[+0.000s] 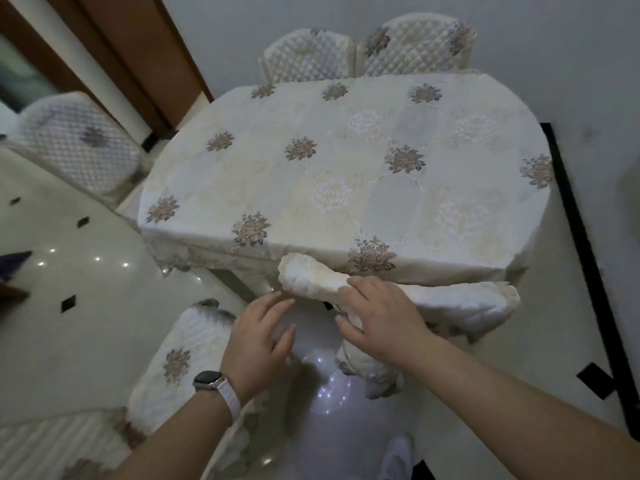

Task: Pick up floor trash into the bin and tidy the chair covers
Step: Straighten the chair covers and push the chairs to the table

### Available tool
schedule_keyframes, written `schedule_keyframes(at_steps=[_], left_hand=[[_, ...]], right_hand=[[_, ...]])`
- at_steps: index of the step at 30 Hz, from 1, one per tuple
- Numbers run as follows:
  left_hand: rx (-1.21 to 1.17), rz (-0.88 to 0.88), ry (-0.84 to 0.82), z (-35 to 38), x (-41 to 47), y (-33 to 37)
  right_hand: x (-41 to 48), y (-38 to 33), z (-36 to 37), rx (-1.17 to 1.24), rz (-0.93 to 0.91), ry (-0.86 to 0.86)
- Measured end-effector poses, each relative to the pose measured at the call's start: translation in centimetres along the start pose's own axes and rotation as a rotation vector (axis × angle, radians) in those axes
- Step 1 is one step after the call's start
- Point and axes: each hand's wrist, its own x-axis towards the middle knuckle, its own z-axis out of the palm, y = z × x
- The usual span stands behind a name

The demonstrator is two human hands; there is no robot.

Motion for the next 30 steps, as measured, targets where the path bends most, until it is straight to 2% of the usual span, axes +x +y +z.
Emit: schedule_keyframes(at_steps=[6,11,15,23,30], left_hand=[[0.013,-0.046,0.187,-4.5,-7.8,-3.0],[0.096,-0.131,0.203,-7.6,-17.7,-7.4],[0.168,-0.217,0.267,-10.9,-28.0,-11.8],[0.324,-0.445,0.408,-19.2,-49.9,-19.8],[0.377,-0.591,0.568,-22.2,-61.7,-23.7]], right_hand=[[-1.1,-6.5,0.6,-0.035,-0.061,-0.124],[-2.0,-14.7,1.4,-0.056,-0.18,-0.119],[-3.2,-24.7,3.0,-0.073,-0.301,-0.081],[-6.5,-47.5,7.6,-0.02,-0.583,-0.134],[-7.4,-61.8,10.3,-0.02,-0.793,-0.185]])
